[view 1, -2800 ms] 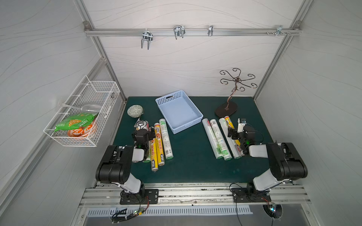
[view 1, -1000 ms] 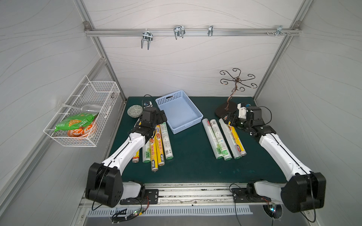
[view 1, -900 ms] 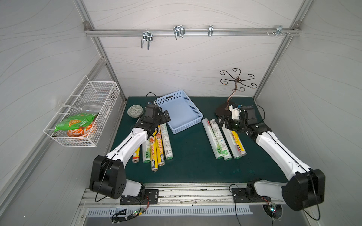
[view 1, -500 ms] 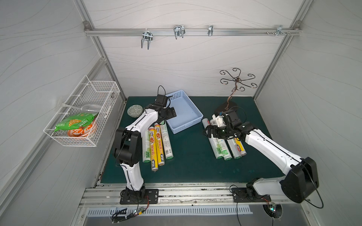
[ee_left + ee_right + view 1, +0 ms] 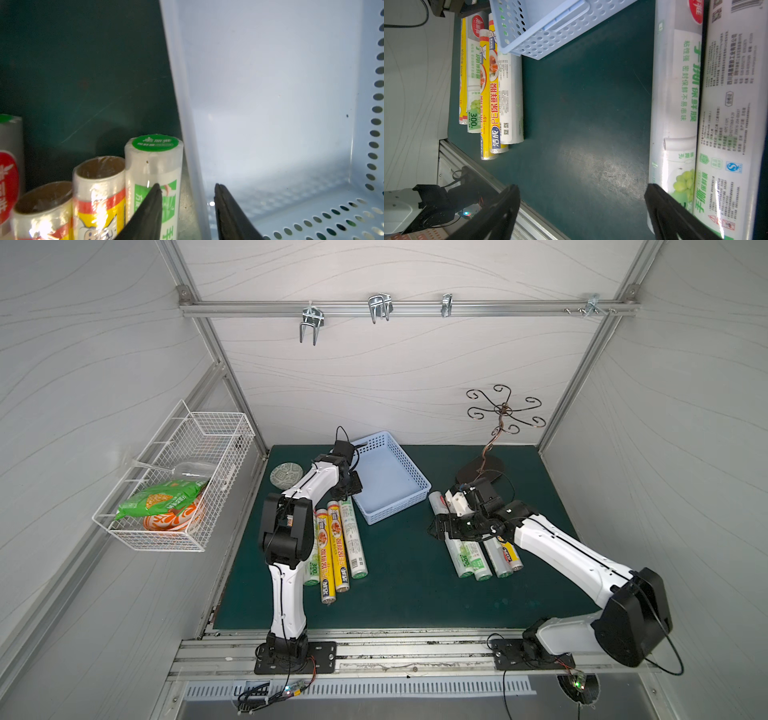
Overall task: Put the plastic wrap into the basket
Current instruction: Move the basket to the center of the board.
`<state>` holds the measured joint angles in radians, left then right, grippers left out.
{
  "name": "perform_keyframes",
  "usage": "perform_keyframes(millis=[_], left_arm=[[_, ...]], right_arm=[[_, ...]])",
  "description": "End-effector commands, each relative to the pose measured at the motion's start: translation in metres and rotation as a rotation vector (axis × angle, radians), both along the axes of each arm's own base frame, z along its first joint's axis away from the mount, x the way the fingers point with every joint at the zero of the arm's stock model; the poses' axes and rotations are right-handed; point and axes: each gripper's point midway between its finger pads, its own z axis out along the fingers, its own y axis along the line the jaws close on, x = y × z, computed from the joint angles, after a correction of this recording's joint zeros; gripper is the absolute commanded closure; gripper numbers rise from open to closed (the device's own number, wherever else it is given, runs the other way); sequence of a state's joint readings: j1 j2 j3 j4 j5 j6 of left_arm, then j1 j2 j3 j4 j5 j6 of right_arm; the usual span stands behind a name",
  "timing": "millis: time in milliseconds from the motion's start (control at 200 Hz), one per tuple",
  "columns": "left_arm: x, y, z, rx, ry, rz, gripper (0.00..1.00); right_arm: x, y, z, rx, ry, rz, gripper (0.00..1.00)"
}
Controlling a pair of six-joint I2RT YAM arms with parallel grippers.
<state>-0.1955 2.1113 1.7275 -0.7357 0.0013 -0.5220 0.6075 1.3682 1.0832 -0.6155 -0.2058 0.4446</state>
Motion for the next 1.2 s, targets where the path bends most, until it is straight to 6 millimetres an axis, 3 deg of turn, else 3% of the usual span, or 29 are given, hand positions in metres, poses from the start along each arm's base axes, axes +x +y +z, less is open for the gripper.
perform_keyframes(millis=[0, 300, 665, 1025, 1196], left_arm=[[0.012, -0.001, 0.007, -0.003, -0.028, -0.014, 0.67], [0.008, -0.001, 0.010, -0.002, -0.025, -0.026, 0.86], [-0.005, -0.005, 0.015, -0.021, -0.023, -0.051, 0.92], [-0.043, -0.032, 0.013, -0.072, -0.012, -0.114, 0.95], [-0.070, -0.045, 0.009, -0.086, 0.008, -0.156, 0.97]], right_arm=[[-0.003, -0.005, -0.002, -0.039, 0.003, 0.007, 0.01], [-0.003, -0.008, 0.002, -0.051, -0.009, 0.002, 0.01], [-0.005, -0.013, 0.001, -0.072, -0.004, 0.000, 0.01], [-0.005, -0.026, 0.003, -0.071, 0.002, -0.025, 0.01], [-0.004, -0.038, 0.005, -0.052, 0.011, -0.057, 0.01]])
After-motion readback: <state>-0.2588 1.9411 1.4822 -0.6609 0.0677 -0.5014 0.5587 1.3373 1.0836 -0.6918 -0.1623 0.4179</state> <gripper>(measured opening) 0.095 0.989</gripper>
